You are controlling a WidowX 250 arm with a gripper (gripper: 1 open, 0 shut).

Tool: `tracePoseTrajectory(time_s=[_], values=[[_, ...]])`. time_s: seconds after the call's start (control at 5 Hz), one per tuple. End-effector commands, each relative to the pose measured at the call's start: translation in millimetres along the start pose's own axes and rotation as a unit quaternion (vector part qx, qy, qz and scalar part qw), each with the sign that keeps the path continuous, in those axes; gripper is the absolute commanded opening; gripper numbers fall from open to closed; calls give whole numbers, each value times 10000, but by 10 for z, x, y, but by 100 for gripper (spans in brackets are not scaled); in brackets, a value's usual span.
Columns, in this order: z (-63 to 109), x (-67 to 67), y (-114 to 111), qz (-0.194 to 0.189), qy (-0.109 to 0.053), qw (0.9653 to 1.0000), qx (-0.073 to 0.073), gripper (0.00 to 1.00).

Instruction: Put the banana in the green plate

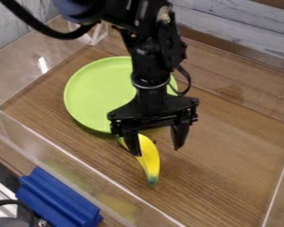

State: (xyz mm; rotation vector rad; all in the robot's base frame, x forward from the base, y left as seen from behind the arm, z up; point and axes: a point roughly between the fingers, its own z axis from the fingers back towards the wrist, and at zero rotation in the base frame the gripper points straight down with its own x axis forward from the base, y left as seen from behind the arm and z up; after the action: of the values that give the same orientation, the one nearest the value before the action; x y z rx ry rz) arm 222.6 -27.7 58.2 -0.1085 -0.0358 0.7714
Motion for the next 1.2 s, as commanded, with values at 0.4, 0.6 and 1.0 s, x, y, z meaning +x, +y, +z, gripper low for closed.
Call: tracePoseTrajectory(time_s=[0.4,0.6,1.0], values=[[-114,128,37,415,-81,9990,-136,100],[-155,141,54,525,-89,9985,-143,100],[-210,131,64,510,-100,9986,-135,100]])
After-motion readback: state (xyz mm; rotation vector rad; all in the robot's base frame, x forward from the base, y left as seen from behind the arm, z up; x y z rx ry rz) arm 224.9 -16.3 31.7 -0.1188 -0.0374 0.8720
